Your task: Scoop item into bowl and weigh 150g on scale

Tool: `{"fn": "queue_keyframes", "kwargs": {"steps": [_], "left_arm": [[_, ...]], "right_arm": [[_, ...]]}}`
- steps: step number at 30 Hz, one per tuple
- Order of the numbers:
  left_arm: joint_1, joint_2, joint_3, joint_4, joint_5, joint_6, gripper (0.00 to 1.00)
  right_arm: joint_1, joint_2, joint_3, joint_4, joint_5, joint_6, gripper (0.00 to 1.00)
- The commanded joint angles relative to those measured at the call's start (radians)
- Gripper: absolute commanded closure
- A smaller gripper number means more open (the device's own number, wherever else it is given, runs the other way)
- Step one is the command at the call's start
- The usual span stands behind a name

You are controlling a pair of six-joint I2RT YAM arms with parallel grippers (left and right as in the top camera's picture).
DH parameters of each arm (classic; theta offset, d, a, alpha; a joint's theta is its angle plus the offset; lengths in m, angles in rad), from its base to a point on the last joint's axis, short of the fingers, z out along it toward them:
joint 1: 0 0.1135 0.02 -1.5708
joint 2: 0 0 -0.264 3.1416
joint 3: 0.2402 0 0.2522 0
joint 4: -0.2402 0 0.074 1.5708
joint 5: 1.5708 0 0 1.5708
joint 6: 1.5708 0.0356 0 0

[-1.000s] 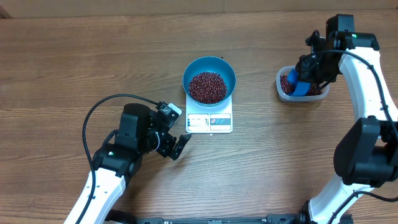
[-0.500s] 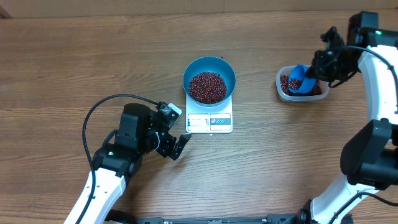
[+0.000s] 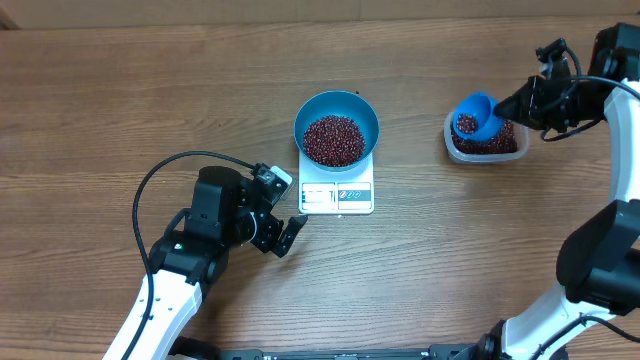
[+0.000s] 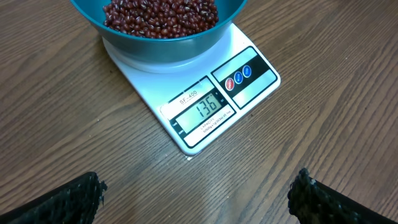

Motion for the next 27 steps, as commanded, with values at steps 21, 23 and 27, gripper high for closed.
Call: {"fn": "queue_keyframes", "kwargs": {"steps": [21,23,27], "left_arm": [[0.006,0.005,-0.006,0.001,-0.003,-0.018,0.00],[0.006,0.005,-0.006,0.001,-0.003,-0.018,0.00],[0.006,0.005,-0.006,0.001,-0.003,-0.018,0.01]], "right_arm": [[0.515,-0.138,0.031,0.181,0.154,0.182,0.96],[0.553,-0.138,0.031,0.187,0.206,0.197,0.96],[0.639,-0.138,0.031,0.209,0.336,0.208,0.96]]}}
